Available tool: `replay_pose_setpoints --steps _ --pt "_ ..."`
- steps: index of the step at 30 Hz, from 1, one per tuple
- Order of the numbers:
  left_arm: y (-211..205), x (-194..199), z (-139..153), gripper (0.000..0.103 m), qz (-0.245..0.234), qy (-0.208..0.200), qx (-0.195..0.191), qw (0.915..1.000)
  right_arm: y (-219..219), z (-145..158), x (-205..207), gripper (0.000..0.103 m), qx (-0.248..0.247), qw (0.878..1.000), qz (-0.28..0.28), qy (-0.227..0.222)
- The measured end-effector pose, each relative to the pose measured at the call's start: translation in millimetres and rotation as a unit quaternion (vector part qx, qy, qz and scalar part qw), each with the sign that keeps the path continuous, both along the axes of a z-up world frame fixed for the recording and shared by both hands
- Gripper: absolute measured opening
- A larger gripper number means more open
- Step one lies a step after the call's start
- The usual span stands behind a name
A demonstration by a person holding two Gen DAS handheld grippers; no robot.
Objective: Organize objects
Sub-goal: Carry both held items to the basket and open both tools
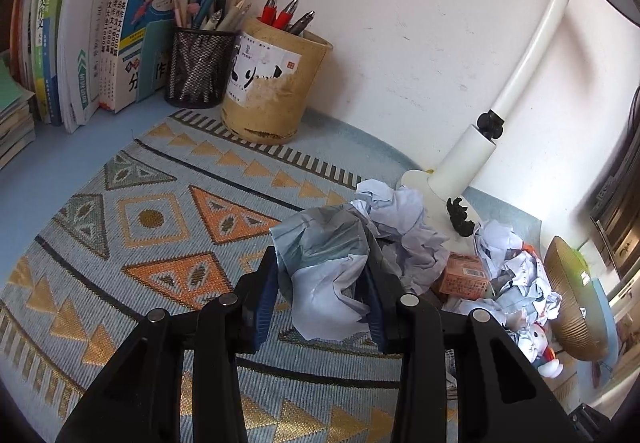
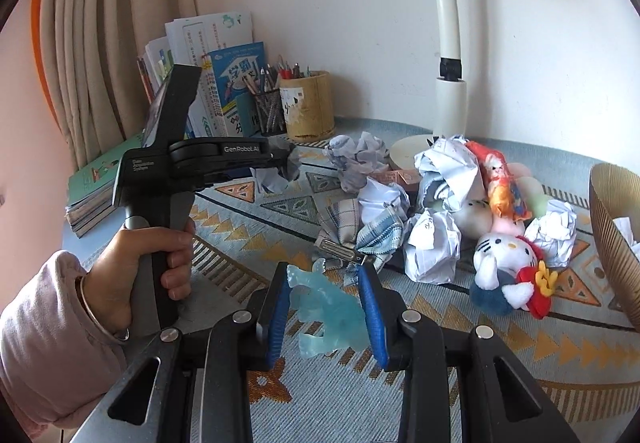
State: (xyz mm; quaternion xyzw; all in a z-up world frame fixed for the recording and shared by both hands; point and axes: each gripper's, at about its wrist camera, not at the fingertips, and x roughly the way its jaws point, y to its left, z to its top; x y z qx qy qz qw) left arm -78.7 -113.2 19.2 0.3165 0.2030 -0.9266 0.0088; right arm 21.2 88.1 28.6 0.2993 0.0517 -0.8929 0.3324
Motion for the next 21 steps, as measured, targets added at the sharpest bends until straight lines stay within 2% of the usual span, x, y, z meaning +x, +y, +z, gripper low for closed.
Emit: replay_pose_setpoints --steps 4,8,11,16,19,21 --pt "0.1 6.0 5.4 0.036 0.01 0.016 -0.011 0.9998 8.5 0.2 -5.2 0.033 -0.018 1.0 -0.007 -0.008" --pt "25.2 7.6 21.9 0.036 -0.021 0.024 -0.06 0.9977 31.3 1.8 -16.7 0.033 -0.079 0.996 -0.007 -0.038" --pt "51.8 9.1 49.3 0.035 -0.052 0.05 -0.054 0.9959 63.6 22.5 -32.3 0.033 -0.098 0.994 -0.028 -0.029" --pt "132.6 -4.2 100.8 0.036 -0.119 0.093 -0.066 0.9864 137.6 82.1 -61.8 0.033 -0.104 0.99 -0.089 0.027" --pt "190.8 -17.2 112.8 0.036 -0.172 0.103 -0.068 0.9774 188.9 110.7 -81.0 0.033 -0.091 0.984 -0.144 0.049" --pt "229.3 -27.1 109.9 0.037 -0.204 0.091 -0.065 0.9726 220.1 119.6 -95.5 0.033 -0.075 0.979 -0.183 0.046"
